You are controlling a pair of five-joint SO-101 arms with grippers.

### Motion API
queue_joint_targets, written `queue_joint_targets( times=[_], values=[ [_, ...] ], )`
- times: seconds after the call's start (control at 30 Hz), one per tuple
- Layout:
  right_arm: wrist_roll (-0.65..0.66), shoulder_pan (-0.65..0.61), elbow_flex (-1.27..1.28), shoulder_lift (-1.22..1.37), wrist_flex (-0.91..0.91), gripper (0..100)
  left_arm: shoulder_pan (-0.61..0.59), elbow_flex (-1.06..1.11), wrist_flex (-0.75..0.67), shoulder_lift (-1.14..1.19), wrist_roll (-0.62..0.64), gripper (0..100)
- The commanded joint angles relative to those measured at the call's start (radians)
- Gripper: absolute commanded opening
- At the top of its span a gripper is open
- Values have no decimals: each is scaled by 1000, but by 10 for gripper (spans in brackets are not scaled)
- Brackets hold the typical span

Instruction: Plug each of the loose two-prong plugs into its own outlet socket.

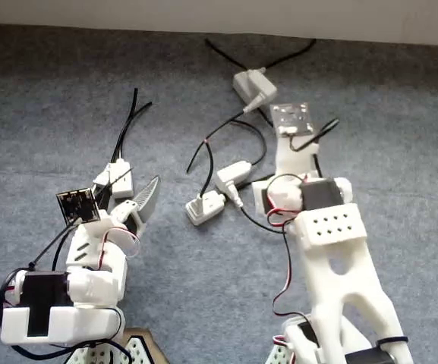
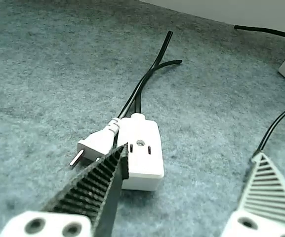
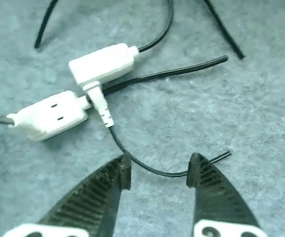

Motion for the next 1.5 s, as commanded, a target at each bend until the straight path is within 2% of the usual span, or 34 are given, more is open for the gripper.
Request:
queue_joint_targets(
  times=[0.0,0.23,0.43,0.57,0.73,0.87,1.1,1.3,1.47],
  values=[
    [-11,-131,-71,-19,87,194,-8,5,5,-15,-5,366],
    [-2,-332,-50,-16,119,195,-36,5,5,-16,-3,364],
    [-2,-383,-58,76,79,195,-127,4,5,-16,81,362],
    [-9,-418,-59,197,-13,195,-205,-35,32,-15,81,362],
    [-11,-449,-62,213,-99,195,-341,-239,222,-15,81,362],
    [-11,-452,-81,220,-125,192,-361,-366,462,-15,80,362],
    [-5,-452,-88,223,-214,192,-361,-380,658,-15,75,364],
    [-5,-452,-91,331,-308,191,-427,-390,829,-16,75,364],
    [-5,-430,-130,401,-343,178,-472,-479,1020,-16,75,364]
  ],
)
